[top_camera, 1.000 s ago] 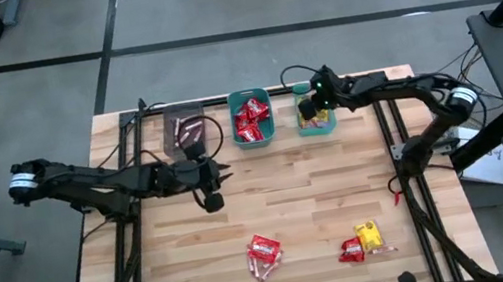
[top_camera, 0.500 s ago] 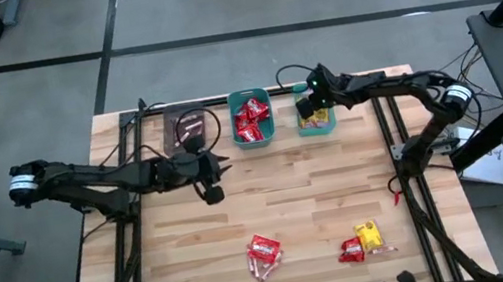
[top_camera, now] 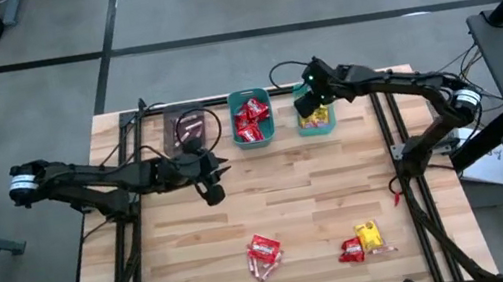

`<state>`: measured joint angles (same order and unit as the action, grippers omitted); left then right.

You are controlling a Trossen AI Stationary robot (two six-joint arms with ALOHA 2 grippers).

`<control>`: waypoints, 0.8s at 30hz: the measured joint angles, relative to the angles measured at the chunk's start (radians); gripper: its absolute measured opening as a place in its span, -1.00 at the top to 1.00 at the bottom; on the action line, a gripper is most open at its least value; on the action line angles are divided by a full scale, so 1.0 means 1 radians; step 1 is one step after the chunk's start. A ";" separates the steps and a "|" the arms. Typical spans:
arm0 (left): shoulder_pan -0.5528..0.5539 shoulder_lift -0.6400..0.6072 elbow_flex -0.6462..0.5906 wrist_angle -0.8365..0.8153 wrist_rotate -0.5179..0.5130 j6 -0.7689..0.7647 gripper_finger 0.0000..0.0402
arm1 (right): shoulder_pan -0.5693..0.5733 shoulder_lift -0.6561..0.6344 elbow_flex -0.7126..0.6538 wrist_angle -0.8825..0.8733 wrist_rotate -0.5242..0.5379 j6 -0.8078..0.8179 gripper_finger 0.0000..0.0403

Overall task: Sort candy
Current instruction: Put the white candy on the black bin

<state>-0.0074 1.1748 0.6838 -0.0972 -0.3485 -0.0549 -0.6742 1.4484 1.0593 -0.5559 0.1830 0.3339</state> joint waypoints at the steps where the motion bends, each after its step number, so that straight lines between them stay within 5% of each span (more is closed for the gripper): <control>1: 0.000 0.000 0.000 -0.007 0.000 -0.017 0.58 | 0.008 -0.009 0.017 -0.021 0.000 -0.002 0.39; 12: 0.000 0.000 0.000 -0.031 0.000 -0.130 0.58 | 0.220 -0.126 0.088 -0.157 -0.004 -0.008 0.21; 20: -0.026 0.000 0.005 -0.173 0.002 -0.298 0.58 | 0.380 -0.173 0.052 0.265 -0.008 -0.170 0.25; 24: -0.041 -0.003 0.038 -0.353 0.074 -0.442 0.58 | 0.367 -0.171 0.129 0.261 -0.004 -0.155 0.30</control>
<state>-0.0488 1.1717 0.7219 -0.4503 -0.2744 -0.4966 -0.3071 1.2778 1.1878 -0.2949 0.1788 0.1789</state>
